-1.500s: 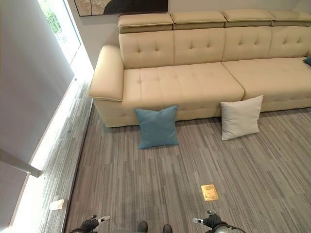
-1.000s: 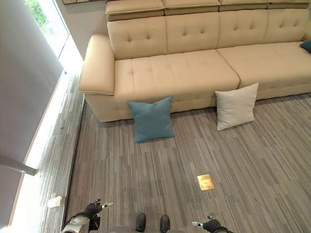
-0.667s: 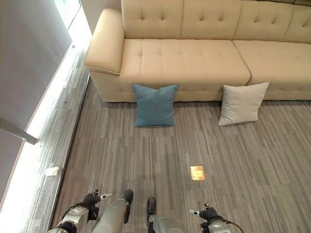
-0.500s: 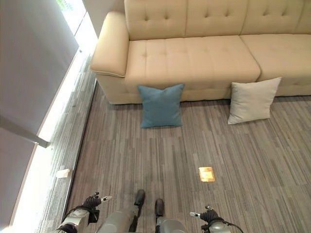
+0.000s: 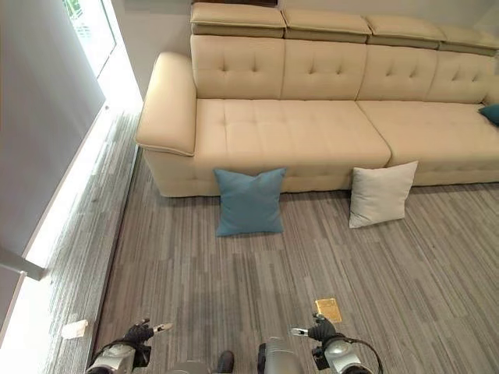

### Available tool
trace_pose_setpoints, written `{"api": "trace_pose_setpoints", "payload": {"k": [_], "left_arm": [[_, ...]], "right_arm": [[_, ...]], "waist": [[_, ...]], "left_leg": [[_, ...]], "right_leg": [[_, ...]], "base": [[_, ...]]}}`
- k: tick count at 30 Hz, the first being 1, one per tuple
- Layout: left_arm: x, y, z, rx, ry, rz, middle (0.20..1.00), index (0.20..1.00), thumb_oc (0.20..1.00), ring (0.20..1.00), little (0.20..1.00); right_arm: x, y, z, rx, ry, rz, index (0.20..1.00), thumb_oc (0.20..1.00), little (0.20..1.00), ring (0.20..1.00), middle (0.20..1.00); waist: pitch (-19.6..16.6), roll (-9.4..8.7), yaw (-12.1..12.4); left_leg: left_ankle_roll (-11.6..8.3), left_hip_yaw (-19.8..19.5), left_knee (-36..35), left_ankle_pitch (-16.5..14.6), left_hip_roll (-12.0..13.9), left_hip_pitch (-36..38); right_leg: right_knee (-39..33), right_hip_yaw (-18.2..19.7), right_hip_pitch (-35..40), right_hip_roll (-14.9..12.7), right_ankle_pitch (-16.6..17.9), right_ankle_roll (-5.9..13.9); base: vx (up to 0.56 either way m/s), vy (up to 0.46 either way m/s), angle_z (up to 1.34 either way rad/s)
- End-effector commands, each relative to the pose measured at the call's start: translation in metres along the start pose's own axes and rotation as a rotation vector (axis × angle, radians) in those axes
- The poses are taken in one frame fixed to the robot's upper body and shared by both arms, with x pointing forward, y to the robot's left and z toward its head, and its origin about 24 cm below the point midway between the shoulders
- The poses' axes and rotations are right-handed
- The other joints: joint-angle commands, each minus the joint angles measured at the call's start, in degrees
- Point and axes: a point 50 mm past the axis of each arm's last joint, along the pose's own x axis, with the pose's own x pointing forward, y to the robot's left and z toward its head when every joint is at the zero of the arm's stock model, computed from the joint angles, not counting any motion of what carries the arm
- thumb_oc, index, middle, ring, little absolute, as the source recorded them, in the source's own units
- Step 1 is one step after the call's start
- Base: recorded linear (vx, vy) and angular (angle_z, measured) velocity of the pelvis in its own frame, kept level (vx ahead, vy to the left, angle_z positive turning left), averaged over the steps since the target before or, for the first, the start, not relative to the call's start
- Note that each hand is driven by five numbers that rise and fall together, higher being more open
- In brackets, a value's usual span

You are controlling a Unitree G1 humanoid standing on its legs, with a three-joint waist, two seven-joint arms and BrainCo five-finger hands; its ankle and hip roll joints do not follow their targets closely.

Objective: Pick up all the scattered cushions and arrange them neatly on the sofa.

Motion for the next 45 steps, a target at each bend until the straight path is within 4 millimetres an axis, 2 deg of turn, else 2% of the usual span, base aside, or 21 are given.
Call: {"api": "trace_pose_setpoints", "payload": {"k": [1,5,7,8,9,10,12,14,18,21,23,25,30,33,34,35,37,40,41,44,45], "left_arm": [[0.0,0.001,-0.001,0.008,-0.003,0.011,1.0,1.0,1.0,1.0,1.0],[-0.001,0.001,-0.003,0.011,-0.003,0.007,1.0,1.0,1.0,1.0,1.0],[-0.001,0.001,-0.005,0.003,0.003,0.008,1.0,1.0,1.0,1.0,1.0],[-0.001,0.0,-0.005,0.01,0.001,0.004,1.0,1.0,1.0,1.0,1.0],[-0.001,0.0,-0.004,0.02,-0.004,0.003,1.0,1.0,1.0,1.0,1.0],[0.0,-0.001,0.003,0.027,-0.024,-0.003,1.0,1.0,1.0,1.0,1.0],[0.001,-0.003,0.013,0.022,-0.055,-0.006,1.0,1.0,1.0,1.0,1.0],[0.002,-0.003,0.018,0.028,-0.07,-0.006,1.0,1.0,1.0,1.0,1.0],[0.001,-0.007,0.015,0.055,-0.059,-0.019,1.0,1.0,1.0,1.0,1.0],[0.001,-0.007,0.011,0.064,-0.048,-0.017,1.0,1.0,1.0,1.0,1.0],[0.0,-0.007,0.005,0.051,-0.032,-0.021,1.0,1.0,1.0,1.0,1.0],[0.0,-0.005,-0.001,0.039,-0.006,-0.019,1.0,1.0,1.0,1.0,1.0],[-0.001,-0.003,-0.011,0.033,0.031,-0.014,1.0,1.0,1.0,1.0,1.0],[-0.001,0.001,-0.01,0.031,0.028,-0.008,1.0,1.0,1.0,1.0,1.0],[-0.001,0.003,-0.01,0.032,0.032,-0.001,1.0,1.0,1.0,1.0,1.0],[-0.001,0.003,-0.01,0.032,0.032,-0.001,1.0,1.0,1.0,1.0,1.0],[-0.001,0.004,-0.013,0.035,0.038,0.002,1.0,1.0,1.0,1.0,1.0],[-0.001,0.006,-0.01,0.037,0.026,0.011,1.0,1.0,1.0,1.0,1.0],[-0.001,0.006,-0.01,0.041,0.026,0.016,1.0,1.0,1.0,1.0,1.0],[-0.001,0.007,-0.013,0.037,0.031,0.018,1.0,1.0,1.0,1.0,1.0],[-0.001,0.005,-0.008,0.036,0.012,0.012,1.0,1.0,1.0,1.0,1.0]], "right_arm": [[0.002,-0.015,0.008,-0.045,-0.03,-0.036,1.0,1.0,1.0,1.0,1.0],[0.001,-0.015,0.006,-0.05,-0.021,-0.03,1.0,1.0,1.0,1.0,1.0],[0.001,-0.014,0.003,-0.046,-0.011,-0.032,1.0,1.0,1.0,1.0,1.0],[0.001,-0.013,0.0,-0.034,-0.005,-0.036,1.0,1.0,1.0,1.0,1.0],[0.0,-0.013,0.0,-0.031,-0.006,-0.035,1.0,1.0,1.0,1.0,1.0],[0.001,-0.014,0.001,-0.014,-0.011,-0.043,1.0,1.0,1.0,1.0,1.0],[0.001,-0.018,0.004,-0.01,-0.02,-0.062,1.0,1.0,1.0,1.0,1.0],[0.001,-0.022,0.004,0.002,-0.015,-0.076,1.0,1.0,1.0,1.0,1.0],[0.0,-0.024,-0.005,0.018,0.006,-0.087,1.0,1.0,1.0,1.0,1.0],[-0.001,-0.026,-0.009,0.028,0.022,-0.094,1.0,1.0,1.0,1.0,1.0],[-0.001,-0.024,-0.009,0.018,0.021,-0.085,1.0,1.0,1.0,1.0,1.0],[0.0,-0.018,-0.006,-0.011,0.012,-0.062,1.0,1.0,1.0,1.0,1.0],[0.002,-0.011,0.007,-0.037,-0.026,-0.036,1.0,1.0,1.0,1.0,1.0],[0.003,-0.007,0.015,-0.043,-0.05,-0.02,1.0,1.0,1.0,1.0,1.0],[0.003,-0.006,0.017,-0.041,-0.056,-0.016,1.0,1.0,1.0,1.0,1.0],[0.003,-0.006,0.017,-0.041,-0.056,-0.016,1.0,1.0,1.0,1.0,1.0],[0.004,-0.006,0.021,-0.055,-0.063,-0.019,1.0,1.0,1.0,1.0,1.0],[0.005,-0.011,0.027,-0.064,-0.075,-0.026,1.0,1.0,1.0,1.0,1.0],[0.005,-0.011,0.03,-0.066,-0.081,-0.031,1.0,1.0,1.0,1.0,1.0],[0.005,-0.009,0.029,-0.069,-0.082,-0.025,1.0,1.0,1.0,1.0,1.0],[0.005,-0.012,0.028,-0.058,-0.084,-0.037,1.0,1.0,1.0,1.0,1.0]], "waist": [[2.5,-0.97,-0.7],[2.1,-1.33,-1.5],[0.9,-1.73,-1.4],[0.4,-2.05,-1.4],[0.3,-2.33,-1.5],[1.0,-3.13,-1.4],[2.8,-4.02,-0.9],[3.6,-4.8,-0.8],[3.0,-4.48,-1.2],[2.8,-3.06,-0.7],[2.7,-2.31,0.8],[1.7,-1.97,1.3],[0.9,-1.38,2.8],[1.1,-0.7,3.5],[0.9,-0.44,3.5],[1.0,-0.43,3.4],[0.7,0.16,3.4],[1.6,0.7,1.5],[1.9,-0.01,0.9],[1.3,-0.67,1.2],[0.8,-0.88,0.6]], "left_leg": [[-1.56,-5.4,-0.2,-0.6,2.2,1.5],[-2.39,-6.4,-1.6,-1.7,3.0,5.0],[-3.52,-7.2,-1.6,-1.1,4.2,5.5],[-4.79,-7.5,-0.2,-0.7,5.5,5.0],[-5.45,-7.4,1.8,-0.3,5.9,4.2],[-6.98,-6.2,8.8,1.5,6.3,0.5],[-6.86,-4.4,17.4,3.1,5.6,-5.8],[-6.1,-1.4,21.4,2.1,5.5,-10.5],[-4.85,4.2,12.2,-1.0,4.0,-11.6],[-4.88,6.9,7.3,1.1,1.6,-14.6],[-4.89,5.4,5.6,1.5,1.0,-13.8],[-4.02,2.5,4.1,1.3,0.5,-11.0],[-2.73,3.3,2.3,1.4,1.7,-6.9],[-2.31,3.1,2.9,1.9,2.9,-5.8],[-2.51,2.8,2.2,2.0,3.6,-4.6],[-2.52,2.8,2.1,2.0,3.6,-4.5],[-3.24,2.2,0.1,1.2,5.3,-2.1],[-3.46,0.2,-0.6,0.1,6.1,0.3],[-4.07,-0.9,-1.6,-0.5,7.0,2.1],[-4.86,-1.7,-2.4,0.1,8.1,2.3],[-6.05,-2.6,-2.9,1.1,9.5,1.7]], "right_leg": [[-17.9,-4.4,5.0,-1.3,15.8,-0.63],[-22.1,-4.3,6.7,-0.7,16.9,-0.9],[-22.3,-3.9,7.9,0.1,16.7,-1.58],[-22.9,-4.3,9.1,0.6,16.0,-2.14],[-23.3,-4.4,9.8,0.9,15.6,-2.54],[-24.2,-4.7,11.6,0.8,15.0,-3.17],[-24.6,-4.7,12.7,0.1,14.7,-3.83],[-25.2,-5.0,13.5,-0.5,14.1,-4.15],[-26.7,-6.0,15.9,-0.5,12.8,-4.07],[-27.5,-5.3,18.3,1.1,11.6,-4.31],[-26.6,-3.9,18.8,2.2,11.1,-4.34],[-25.2,-3.2,19.2,2.2,10.3,-4.27],[-18.2,-3.4,18.3,1.0,9.9,-2.67],[-9.7,-4.9,15.4,-0.3,12.8,-0.48],[-9.3,-7.1,14.2,-1.8,13.4,-0.38],[-9.4,-7.2,14.2,-1.8,13.4,-0.39],[-15.9,-11.4,12.8,-5.8,13.2,-1.12],[-19.8,-7.4,9.3,-6.6,15.6,-0.58],[-21.6,-5.3,9.6,-6.1,16.5,0.05],[-22.6,-5.8,10.7,-5.4,16.3,-0.22],[-22.4,-4.8,10.8,-4.0,15.0,-0.88]], "base": [[0.27,-0.051,-0.06],[0.24,-0.086,0.06],[0.26,-0.167,0.43],[0.26,-0.23,0.56],[0.27,-0.302,0.51],[0.14,-0.224,0.4],[0.06,-0.177,0.51],[0.07,-0.122,0.46],[0.15,-0.034,0.21],[0.17,0.033,0.3],[0.19,0.097,-0.23],[0.2,0.134,-0.86],[0.11,0.13,-0.36],[0.09,0.074,-0.59],[0.11,0.013,-0.41],[0.13,-0.029,-0.14],[0.21,-0.117,-0.03],[0.27,-0.195,-0.23],[0.26,-0.254,0.54],[0.21,-0.264,0.61],[0.13,-0.23,0.21]]}}
